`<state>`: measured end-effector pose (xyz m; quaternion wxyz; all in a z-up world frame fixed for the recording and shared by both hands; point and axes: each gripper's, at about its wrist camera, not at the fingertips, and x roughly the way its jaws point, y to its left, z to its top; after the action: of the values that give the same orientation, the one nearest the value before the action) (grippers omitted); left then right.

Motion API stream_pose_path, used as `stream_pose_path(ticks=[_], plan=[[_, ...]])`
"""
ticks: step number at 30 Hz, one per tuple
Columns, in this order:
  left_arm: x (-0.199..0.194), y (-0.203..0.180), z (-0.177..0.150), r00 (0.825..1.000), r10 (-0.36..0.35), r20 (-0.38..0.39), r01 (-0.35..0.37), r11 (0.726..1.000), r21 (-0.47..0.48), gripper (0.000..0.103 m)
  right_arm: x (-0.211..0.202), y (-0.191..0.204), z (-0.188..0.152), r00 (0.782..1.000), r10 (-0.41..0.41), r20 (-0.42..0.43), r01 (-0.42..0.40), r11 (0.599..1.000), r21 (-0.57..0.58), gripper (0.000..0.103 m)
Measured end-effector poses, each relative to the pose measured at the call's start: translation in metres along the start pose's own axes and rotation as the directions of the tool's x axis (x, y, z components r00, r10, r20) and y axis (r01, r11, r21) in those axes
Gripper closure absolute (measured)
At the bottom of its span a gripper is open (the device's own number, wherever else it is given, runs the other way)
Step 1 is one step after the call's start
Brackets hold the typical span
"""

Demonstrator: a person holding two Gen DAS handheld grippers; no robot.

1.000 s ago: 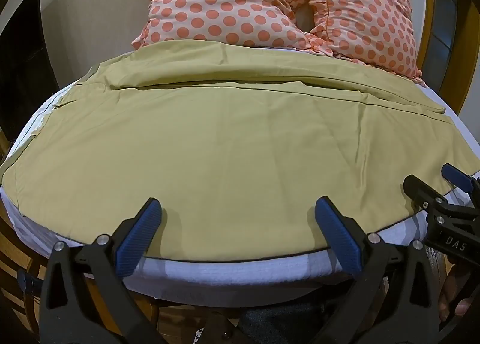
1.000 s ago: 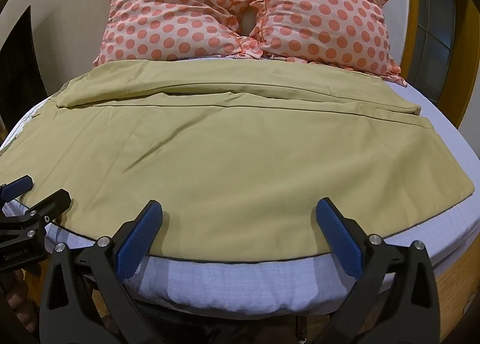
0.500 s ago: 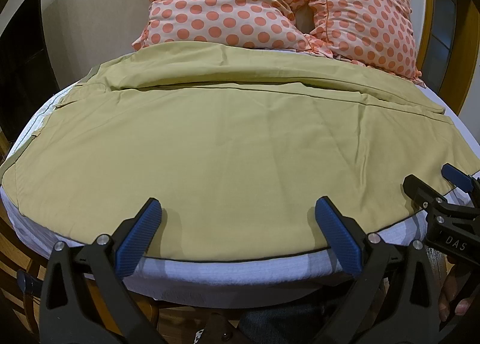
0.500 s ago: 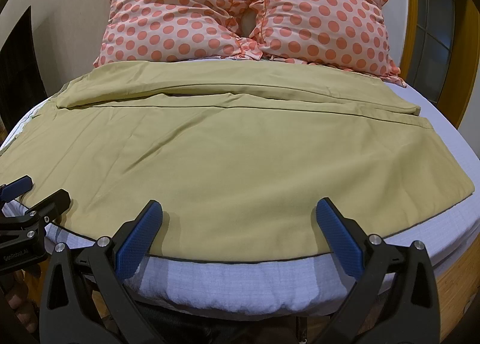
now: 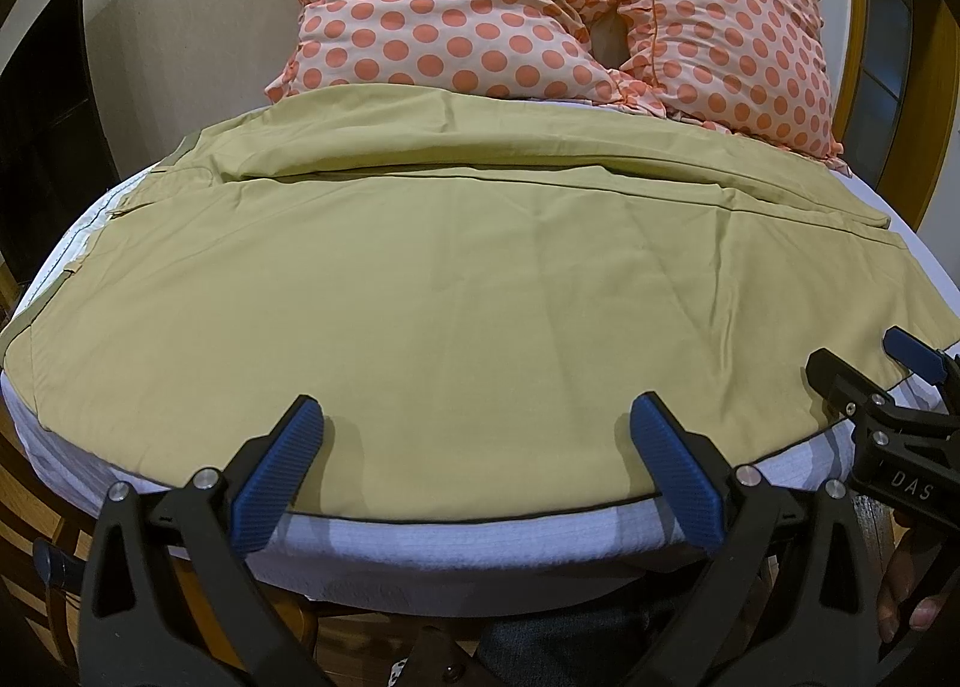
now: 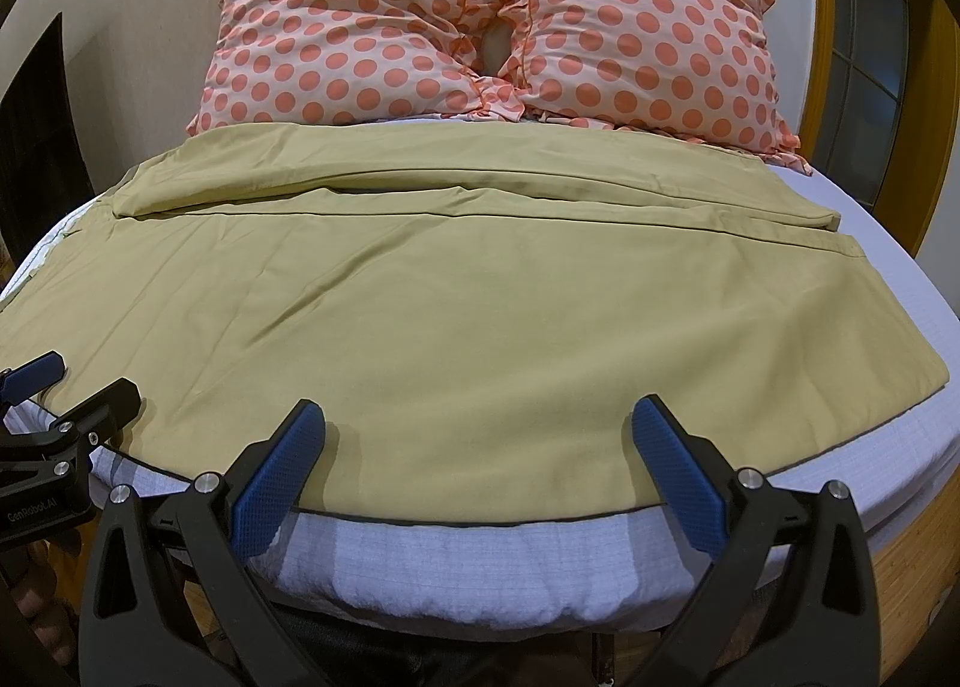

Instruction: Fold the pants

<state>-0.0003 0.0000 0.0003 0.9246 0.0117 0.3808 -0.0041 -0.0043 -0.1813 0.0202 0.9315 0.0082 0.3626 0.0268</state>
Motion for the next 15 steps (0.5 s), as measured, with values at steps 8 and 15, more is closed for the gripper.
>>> stream_pose_path(ticks=[8, 15], plan=[[-0.0001, 0.0, 0.0, 1.0, 0.0, 0.002, 0.0, 1.0, 0.0, 0.002, -0.0001, 0.0002, -0.0003, 1.0, -0.002, 0.004, 0.002, 1.0, 0.001, 0.001], [-0.0002, 0.0, -0.0001, 1.0, 0.0, 0.003, 0.0, 1.0, 0.0, 0.002, 0.0003, 0.0003, -0.0002, 1.0, -0.002, 0.005, 0.002, 1.0, 0.001, 0.001]])
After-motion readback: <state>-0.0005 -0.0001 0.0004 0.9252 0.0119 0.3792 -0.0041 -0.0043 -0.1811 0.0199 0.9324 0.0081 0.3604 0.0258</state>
